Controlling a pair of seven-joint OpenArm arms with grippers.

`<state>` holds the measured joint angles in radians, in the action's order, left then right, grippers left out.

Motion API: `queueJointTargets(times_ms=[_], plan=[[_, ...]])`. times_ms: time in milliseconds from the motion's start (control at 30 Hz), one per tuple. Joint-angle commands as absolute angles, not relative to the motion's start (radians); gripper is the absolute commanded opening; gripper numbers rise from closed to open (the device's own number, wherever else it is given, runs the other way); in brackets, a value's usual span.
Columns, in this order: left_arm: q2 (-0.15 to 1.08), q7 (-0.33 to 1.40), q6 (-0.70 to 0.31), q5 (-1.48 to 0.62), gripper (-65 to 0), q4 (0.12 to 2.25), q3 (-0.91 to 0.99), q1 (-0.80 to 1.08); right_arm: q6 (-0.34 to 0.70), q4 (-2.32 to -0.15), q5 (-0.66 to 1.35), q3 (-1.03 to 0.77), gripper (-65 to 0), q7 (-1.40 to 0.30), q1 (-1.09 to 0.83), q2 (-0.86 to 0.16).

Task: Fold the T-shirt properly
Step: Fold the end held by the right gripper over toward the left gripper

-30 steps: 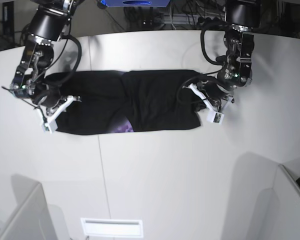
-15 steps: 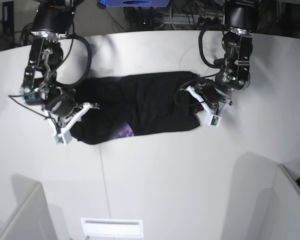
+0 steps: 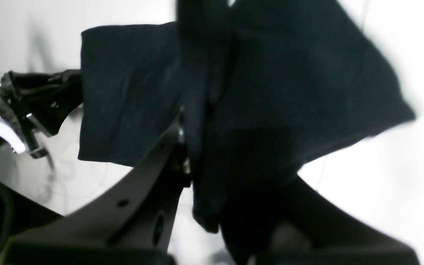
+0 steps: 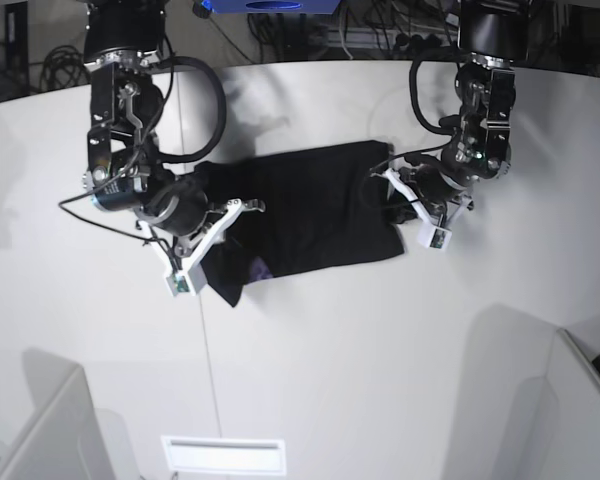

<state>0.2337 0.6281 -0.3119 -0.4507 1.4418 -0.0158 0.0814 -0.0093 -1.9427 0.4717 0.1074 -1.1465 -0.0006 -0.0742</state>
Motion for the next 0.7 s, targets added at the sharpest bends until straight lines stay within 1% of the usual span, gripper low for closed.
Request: queueJointTargets(times_ms=[0,167,400,500,667], plan=[[0.243,0.674,-0.294,-0.417,-65.0,1.443,-0.012,0.085,-0.018,-1.962,0.486,0.124,-65.0,-1.127,0.015,-0.073],[0.245,0.674,-0.294,-0.417,-65.0,1.443,-0.008,0.085,-0.108,-1.962,0.486,0.203,-65.0,-1.096,0.016,-0.054],[0.246,0.674,-0.294,-0.417,-65.0,1.443,-0.007,0.085,-0.186,-1.952,0.486,0.338,-65.0,-1.067,0.053,-0.050],[0.262,0.674,-0.294,-0.417,-65.0,1.443,-0.008,0.085,-0.237,-1.923,0.484,0.392,-65.0,-1.033,0.068,-0.050],[0.265,0.674,-0.294,-0.418,-65.0,1.443,-0.007,0.087,-0.271,-1.876,0.486,0.469,-65.0,-0.989,0.081,-0.050]])
